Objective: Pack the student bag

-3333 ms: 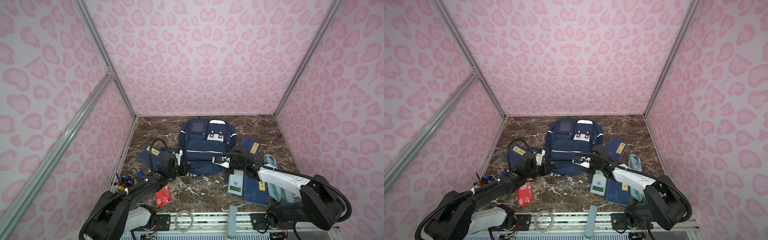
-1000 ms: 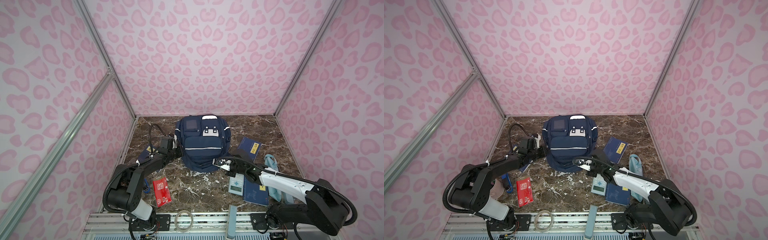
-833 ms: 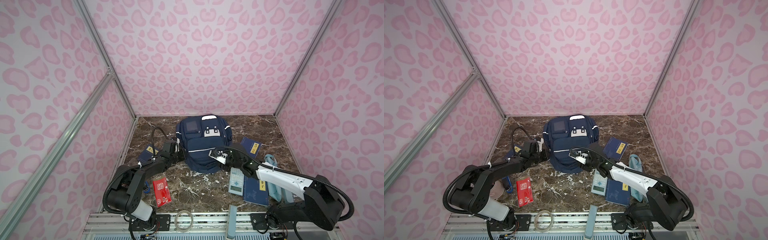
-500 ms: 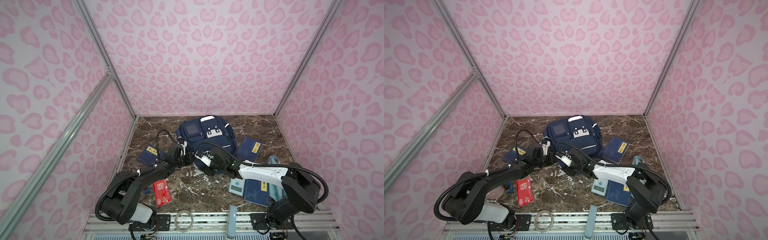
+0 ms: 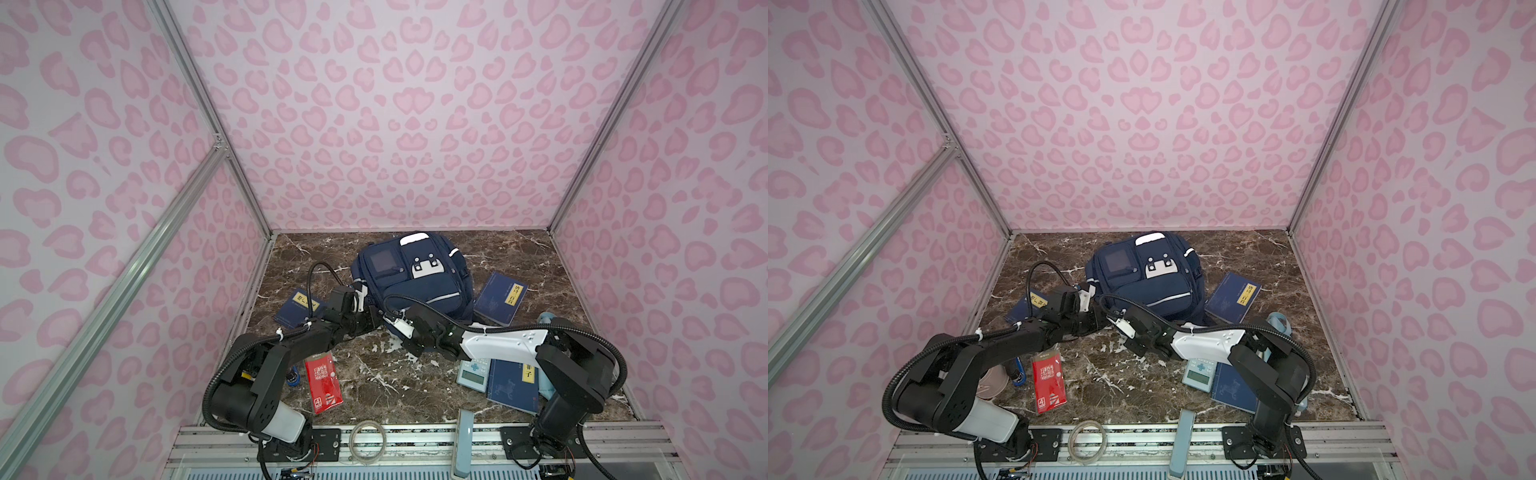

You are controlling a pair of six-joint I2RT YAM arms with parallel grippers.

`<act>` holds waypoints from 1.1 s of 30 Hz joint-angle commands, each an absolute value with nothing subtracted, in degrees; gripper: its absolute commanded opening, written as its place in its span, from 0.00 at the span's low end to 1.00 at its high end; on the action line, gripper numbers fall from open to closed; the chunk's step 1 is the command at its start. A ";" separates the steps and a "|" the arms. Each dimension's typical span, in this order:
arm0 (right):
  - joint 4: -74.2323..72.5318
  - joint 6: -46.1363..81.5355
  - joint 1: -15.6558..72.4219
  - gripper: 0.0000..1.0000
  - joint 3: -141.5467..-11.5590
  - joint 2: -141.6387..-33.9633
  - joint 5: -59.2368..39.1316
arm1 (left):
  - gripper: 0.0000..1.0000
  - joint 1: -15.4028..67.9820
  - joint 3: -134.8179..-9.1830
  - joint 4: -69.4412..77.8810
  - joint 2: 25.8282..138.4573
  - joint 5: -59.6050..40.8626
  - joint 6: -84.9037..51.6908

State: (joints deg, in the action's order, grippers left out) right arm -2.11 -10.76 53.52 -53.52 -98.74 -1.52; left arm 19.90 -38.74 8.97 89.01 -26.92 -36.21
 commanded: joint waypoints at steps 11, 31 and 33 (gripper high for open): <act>1.18 -15.96 51.49 0.00 -52.10 -98.14 -3.44 | 0.09 17.61 -43.41 3.26 90.76 -6.58 -31.86; -1.32 -15.83 49.81 0.02 -55.42 -100.78 -6.55 | 0.50 15.47 -50.95 0.25 91.38 -3.86 -27.59; -2.20 -14.66 49.96 0.22 -56.45 -100.98 -6.23 | 0.64 15.15 -50.48 -1.71 88.35 -2.87 -27.73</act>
State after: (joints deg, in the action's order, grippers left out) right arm -1.19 -16.01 49.80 -55.48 -100.40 -5.89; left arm 15.55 -50.94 -0.71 91.22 -6.57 -28.27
